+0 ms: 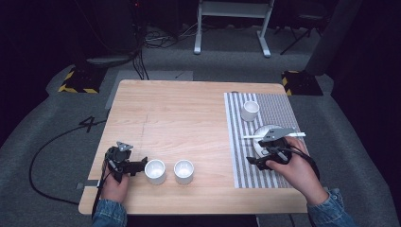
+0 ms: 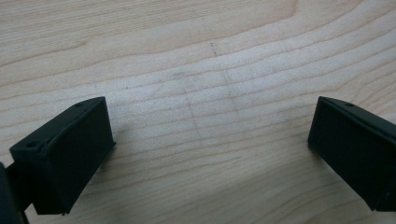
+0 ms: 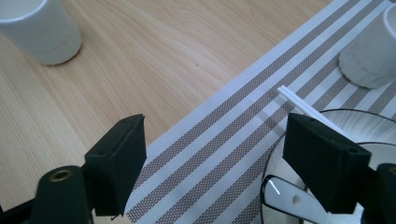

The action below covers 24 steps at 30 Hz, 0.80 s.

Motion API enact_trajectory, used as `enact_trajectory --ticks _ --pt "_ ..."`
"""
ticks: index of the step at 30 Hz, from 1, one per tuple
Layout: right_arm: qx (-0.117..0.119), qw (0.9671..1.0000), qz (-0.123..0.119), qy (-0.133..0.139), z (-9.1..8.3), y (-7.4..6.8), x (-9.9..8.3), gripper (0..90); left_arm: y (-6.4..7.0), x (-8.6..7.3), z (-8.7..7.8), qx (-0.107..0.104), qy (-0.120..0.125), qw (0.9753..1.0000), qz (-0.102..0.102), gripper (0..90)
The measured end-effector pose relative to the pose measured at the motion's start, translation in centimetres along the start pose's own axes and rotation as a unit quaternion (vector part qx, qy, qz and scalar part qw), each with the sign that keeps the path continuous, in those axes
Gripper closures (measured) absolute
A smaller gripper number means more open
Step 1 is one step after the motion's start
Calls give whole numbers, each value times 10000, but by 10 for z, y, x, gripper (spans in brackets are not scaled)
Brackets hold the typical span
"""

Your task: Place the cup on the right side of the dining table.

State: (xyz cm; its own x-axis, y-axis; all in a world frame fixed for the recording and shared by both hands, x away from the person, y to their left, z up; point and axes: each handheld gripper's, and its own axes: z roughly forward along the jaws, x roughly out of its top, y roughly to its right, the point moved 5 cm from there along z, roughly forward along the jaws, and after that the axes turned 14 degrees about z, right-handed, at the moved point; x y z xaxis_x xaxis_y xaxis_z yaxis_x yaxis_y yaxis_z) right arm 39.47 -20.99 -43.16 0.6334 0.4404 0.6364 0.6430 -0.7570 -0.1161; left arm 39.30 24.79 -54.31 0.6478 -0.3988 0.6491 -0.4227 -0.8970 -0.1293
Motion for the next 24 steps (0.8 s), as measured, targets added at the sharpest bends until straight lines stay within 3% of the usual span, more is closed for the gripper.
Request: enact_trajectory --ticks 9,24 --pt "214 9997 -76 -70 19 -7 -22 203 0 0 0 1 1 10000 -3 3" --pt "327 9993 -141 -75 35 -20 -47 204 0 0 0 0 1 10000 -2 3"
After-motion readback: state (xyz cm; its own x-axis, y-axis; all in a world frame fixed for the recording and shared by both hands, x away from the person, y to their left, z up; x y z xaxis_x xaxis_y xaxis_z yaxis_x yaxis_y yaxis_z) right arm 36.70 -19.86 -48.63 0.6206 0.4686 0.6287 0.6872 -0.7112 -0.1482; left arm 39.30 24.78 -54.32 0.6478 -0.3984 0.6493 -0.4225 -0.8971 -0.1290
